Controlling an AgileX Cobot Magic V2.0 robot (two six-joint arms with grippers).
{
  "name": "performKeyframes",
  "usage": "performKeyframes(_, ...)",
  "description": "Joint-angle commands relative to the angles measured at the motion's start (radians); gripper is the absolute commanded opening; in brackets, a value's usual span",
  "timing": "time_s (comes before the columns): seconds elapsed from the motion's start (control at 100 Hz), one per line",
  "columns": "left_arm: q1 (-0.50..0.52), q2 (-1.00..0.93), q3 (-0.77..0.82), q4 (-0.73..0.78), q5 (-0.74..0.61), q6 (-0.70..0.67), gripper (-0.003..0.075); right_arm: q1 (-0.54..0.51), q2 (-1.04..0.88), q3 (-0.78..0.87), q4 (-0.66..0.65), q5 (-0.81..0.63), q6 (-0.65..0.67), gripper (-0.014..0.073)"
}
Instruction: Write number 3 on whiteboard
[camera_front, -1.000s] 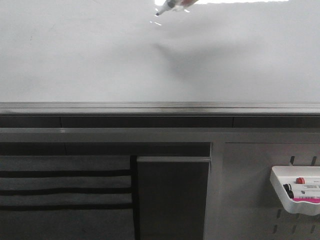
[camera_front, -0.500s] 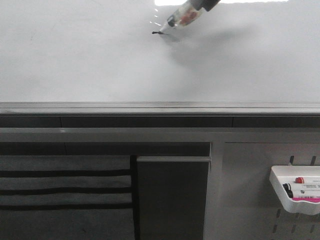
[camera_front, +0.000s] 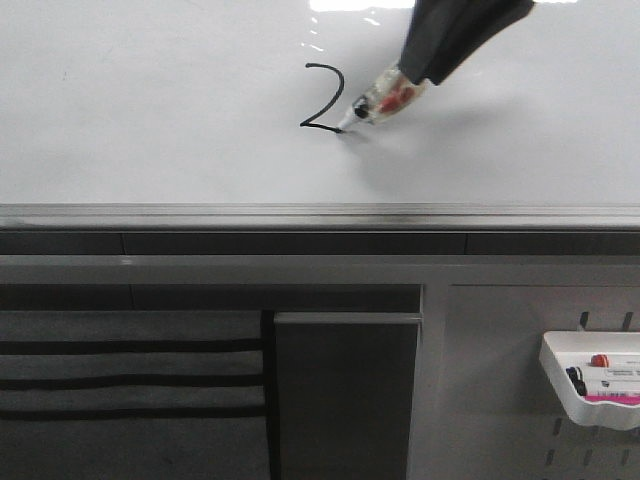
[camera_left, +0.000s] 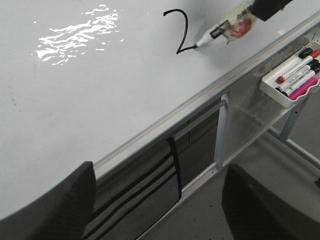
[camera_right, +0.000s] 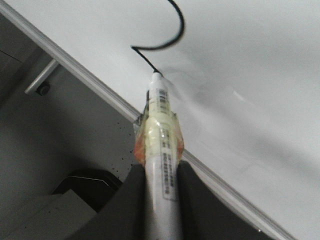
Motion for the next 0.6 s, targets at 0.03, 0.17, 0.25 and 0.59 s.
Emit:
performKeyframes(0.03, 0.004, -0.010, -0.026, -0.029, -0.059, -0.008, 0.0494, 0.011, -0.053, 0.045, 0.032, -0.082, -0.022, 0.0041)
performKeyframes(0.17, 0.004, -0.010, -0.026, -0.029, -0.059, -0.008, 0.0494, 0.093, -0.011, 0.064, 0.062, -0.233, -0.028, 0.0041)
performKeyframes(0.25, 0.004, -0.010, -0.026, -0.029, -0.059, -0.008, 0.0494, 0.112, 0.001, 0.027, 0.066, -0.234, -0.026, 0.0041)
performKeyframes(0.59, 0.004, -0.010, -0.026, -0.029, -0.059, -0.008, 0.0494, 0.125, -0.326, 0.246, 0.392, -0.231, -0.410, 0.0041)
